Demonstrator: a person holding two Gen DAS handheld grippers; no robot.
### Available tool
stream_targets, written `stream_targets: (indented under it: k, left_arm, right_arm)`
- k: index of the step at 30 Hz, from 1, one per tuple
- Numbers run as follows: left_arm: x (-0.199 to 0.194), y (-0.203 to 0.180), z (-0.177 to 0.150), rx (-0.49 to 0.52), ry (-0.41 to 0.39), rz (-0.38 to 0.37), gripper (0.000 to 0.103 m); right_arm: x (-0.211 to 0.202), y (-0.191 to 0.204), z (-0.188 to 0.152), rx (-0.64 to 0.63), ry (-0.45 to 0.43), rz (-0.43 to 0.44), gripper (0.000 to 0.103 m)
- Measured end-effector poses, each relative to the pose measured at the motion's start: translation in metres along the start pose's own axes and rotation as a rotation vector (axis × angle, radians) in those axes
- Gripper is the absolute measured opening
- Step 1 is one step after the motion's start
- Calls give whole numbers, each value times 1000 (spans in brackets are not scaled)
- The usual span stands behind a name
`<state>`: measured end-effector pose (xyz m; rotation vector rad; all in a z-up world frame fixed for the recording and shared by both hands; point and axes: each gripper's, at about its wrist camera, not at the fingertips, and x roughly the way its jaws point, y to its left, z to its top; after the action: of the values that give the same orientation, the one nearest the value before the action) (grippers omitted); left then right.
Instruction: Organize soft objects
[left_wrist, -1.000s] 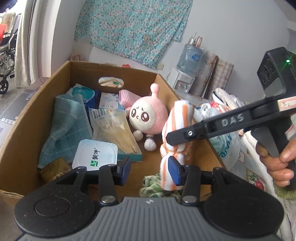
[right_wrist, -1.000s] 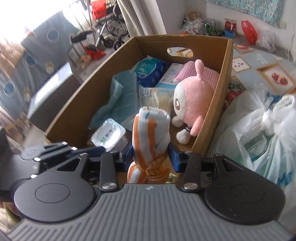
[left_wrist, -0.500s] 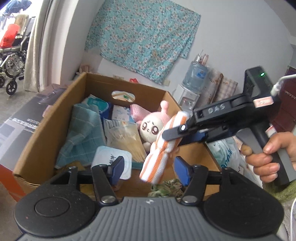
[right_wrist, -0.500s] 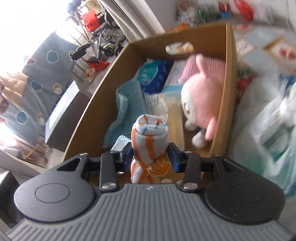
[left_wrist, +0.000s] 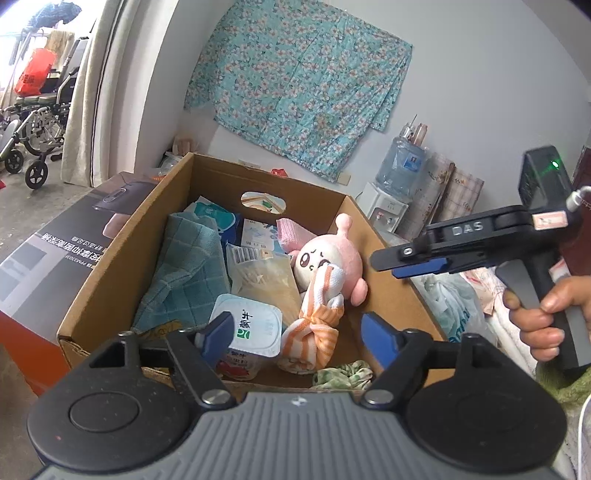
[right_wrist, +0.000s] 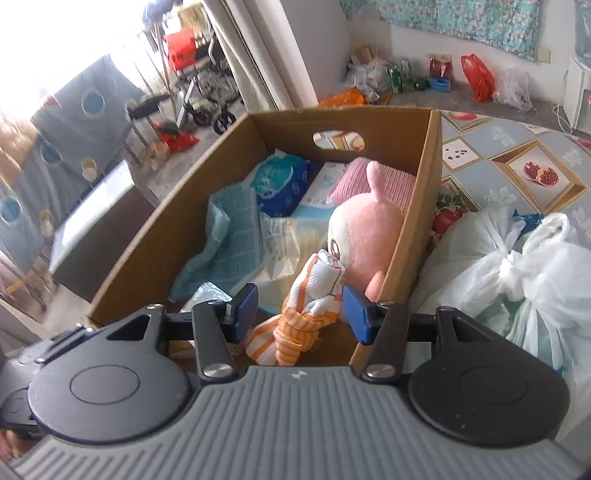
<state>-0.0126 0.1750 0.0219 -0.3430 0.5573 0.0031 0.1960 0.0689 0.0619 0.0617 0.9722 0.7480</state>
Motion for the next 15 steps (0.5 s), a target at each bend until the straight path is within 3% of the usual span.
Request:
stream_targets:
  k: [3, 9, 15]
  left_arm:
    - [-5, -3, -2, 11, -13, -4, 88]
    - [-19, -7, -2, 4, -54, 15, 101]
    - [-36, -16, -4, 19, -79, 50, 103]
  right_arm:
    - [-20, -11, -12, 62, -63, 73, 55]
    - [-53, -30, -61, 174, -251, 236, 76]
    - [-69, -31, -114, 184, -411, 180, 87]
